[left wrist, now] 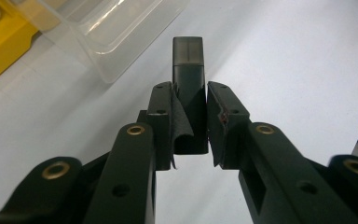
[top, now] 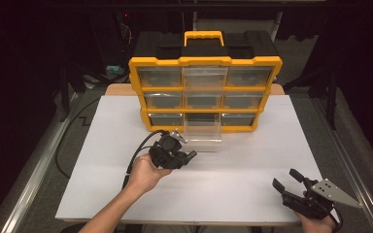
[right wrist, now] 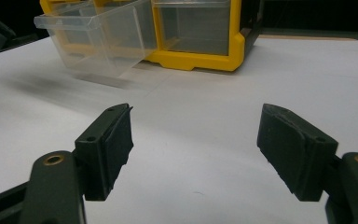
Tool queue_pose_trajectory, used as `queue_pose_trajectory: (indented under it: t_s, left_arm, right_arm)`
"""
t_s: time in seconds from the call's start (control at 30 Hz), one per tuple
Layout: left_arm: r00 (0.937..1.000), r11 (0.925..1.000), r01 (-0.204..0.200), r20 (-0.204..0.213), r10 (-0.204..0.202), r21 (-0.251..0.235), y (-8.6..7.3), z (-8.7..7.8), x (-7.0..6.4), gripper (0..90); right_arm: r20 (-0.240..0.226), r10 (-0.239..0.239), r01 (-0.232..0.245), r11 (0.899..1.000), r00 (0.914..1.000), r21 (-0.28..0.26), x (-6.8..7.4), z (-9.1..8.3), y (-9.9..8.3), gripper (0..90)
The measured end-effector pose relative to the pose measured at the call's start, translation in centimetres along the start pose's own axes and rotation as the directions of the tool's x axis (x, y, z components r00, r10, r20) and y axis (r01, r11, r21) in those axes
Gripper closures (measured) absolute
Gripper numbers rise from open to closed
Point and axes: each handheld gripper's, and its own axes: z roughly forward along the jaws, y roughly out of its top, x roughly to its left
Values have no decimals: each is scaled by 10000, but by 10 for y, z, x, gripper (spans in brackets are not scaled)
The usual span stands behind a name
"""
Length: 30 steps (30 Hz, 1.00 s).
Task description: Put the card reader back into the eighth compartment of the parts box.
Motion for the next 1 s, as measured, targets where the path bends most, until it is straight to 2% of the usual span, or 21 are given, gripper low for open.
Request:
queue_pose_trajectory:
  t_s: [0.1,0.37,0.83,1.0]
  left_arm:
    - [9999,9999,-153,-35,153,-64,3,-3,-1,727]
    - [9999,9997,-154,69,155,-194,12,-7,1,727]
    - [9994,9983,192,309,-175,-550,19,-12,13,727]
    - [9997,9986,119,211,-108,-518,24,-16,15,727]
  right_arm:
    - [30,-7,7,10000,10000,-3,0,0,0,268]
    - [49,31,-31,10000,10000,0,0,-1,0,268]
    - [41,27,-27,10000,10000,94,1,2,0,268]
    - [64,8,-9,10000,10000,71,1,1,0,268]
